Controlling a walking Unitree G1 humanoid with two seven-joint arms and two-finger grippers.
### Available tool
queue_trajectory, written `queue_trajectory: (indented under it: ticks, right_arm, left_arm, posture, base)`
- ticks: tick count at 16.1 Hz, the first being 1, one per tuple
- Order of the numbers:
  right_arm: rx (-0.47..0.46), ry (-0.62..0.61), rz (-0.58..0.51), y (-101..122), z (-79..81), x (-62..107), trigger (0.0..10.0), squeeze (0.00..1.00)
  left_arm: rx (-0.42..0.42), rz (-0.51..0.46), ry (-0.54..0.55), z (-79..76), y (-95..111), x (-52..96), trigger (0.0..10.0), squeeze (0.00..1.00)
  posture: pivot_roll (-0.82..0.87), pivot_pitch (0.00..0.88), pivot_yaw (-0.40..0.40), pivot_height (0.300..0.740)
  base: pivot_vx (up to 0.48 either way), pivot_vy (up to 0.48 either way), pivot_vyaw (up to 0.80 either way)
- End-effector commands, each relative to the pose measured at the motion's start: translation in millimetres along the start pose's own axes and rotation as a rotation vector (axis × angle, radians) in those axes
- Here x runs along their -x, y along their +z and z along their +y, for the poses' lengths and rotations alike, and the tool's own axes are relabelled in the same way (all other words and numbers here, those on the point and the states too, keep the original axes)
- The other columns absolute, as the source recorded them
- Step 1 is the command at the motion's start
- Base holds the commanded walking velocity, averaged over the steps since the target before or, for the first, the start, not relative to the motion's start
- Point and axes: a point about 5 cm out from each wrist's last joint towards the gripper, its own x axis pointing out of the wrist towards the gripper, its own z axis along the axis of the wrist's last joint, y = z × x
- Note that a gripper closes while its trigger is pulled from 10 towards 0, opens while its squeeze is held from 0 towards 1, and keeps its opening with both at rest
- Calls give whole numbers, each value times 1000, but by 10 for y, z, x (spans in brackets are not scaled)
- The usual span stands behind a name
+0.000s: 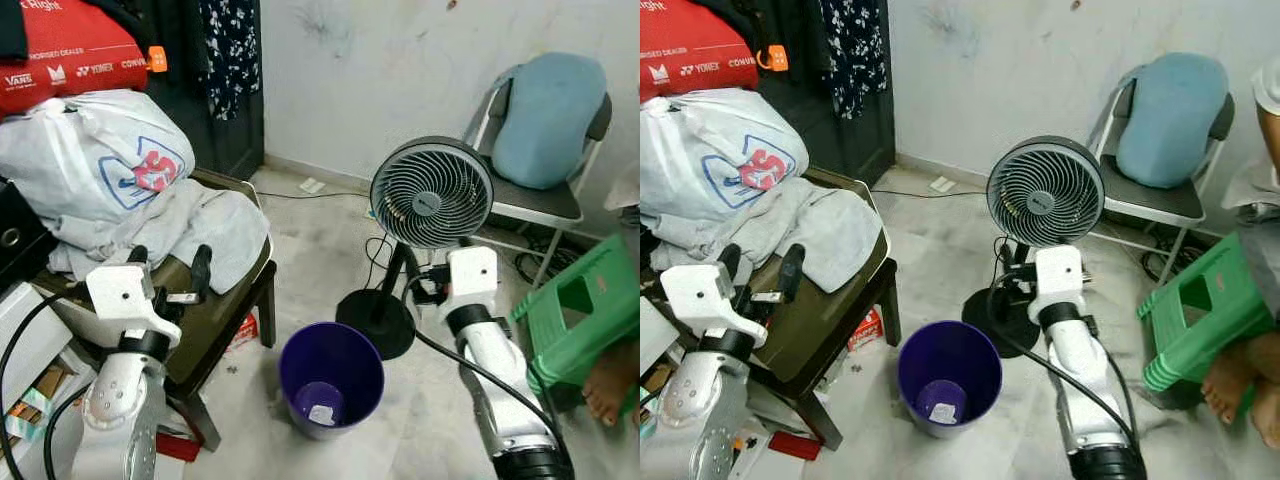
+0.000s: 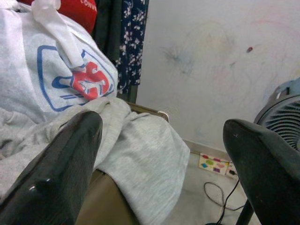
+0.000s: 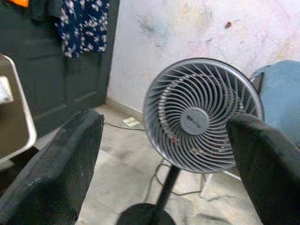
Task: Clean up the room
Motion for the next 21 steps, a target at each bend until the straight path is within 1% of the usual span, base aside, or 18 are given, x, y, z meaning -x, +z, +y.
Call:
queue_trajectory:
  ticks: [1,2,4,5,6,10,12,13,14,15,16,17,19,20,21]
  right_arm:
    - [-7,14,-27,85,29,-26,10000,0]
    - [1,19,-32,100,44,-26,10000,0]
    - [15,27,-44,139,70,-49,10000,0]
    - [24,26,-46,153,72,-50,10000,0]
    - [23,22,-39,157,62,-27,10000,0]
    - [25,30,-28,152,79,-6,10000,0]
    - [18,36,-19,151,90,6,10000,0]
    - [19,41,-18,152,98,7,10000,0]
    - [18,47,-17,154,108,5,10000,0]
    - [19,50,-17,155,111,2,10000,0]
    - [19,51,-16,156,109,-2,10000,0]
    - [19,52,-16,158,107,-6,10000,0]
    - [19,54,-15,157,105,-10,10000,0]
    - [19,56,-15,156,104,-10,10000,0]
    - [20,57,-15,157,106,-9,10000,0]
  left_arm:
    - [-12,32,8,-9,-20,32,10000,827]
    - [-6,37,-12,-24,-25,48,10000,0]
    - [1,28,-65,-92,2,41,10000,0]
    - [-7,22,-68,-101,15,37,10000,0]
    - [3,33,-68,-120,25,49,10000,0]
    - [11,41,-86,-165,27,47,10000,0]
    - [26,49,-64,-178,32,41,10000,0]
    - [15,51,-61,-174,32,39,10000,0]
    - [21,52,-48,-159,26,40,10000,0]
    - [55,43,-38,-145,28,44,10000,0]
    - [66,39,-40,-147,32,43,3137,0]
    - [62,41,-41,-152,31,39,0,0]
    - [68,39,-55,-171,33,35,0,0]
    - [64,45,-57,-177,26,31,10000,0]
    - [60,52,-59,-181,17,28,10000,0]
  posture:
    - [-10,58,-59,740]
    - [-10,66,-57,740]
    - [-10,83,-54,740]
    - [-10,86,-54,740]
    - [-15,101,-54,740]
    - [-22,113,-59,740]
    - [-24,117,-64,740]
    - [-23,117,-69,740]
    - [-24,115,-72,740]
    - [-24,115,-72,740]
    - [-26,112,-75,740]
    - [-26,112,-75,740]
    - [-27,107,-76,740]
    - [-27,107,-76,740]
    - [-27,107,-76,740]
  base:
    - [0,0,0]
    - [0,0,0]
    - [0,0,0]
    - [0,0,0]
    - [0,0,500]
    - [0,0,800]
    - [0,0,800]
    - [0,0,800]
    - [0,0,800]
    - [0,0,569]
    - [0,0,450]
    - [0,0,0]
    - [0,0,0]
    - [0,0,0]
    - [0,0,0]
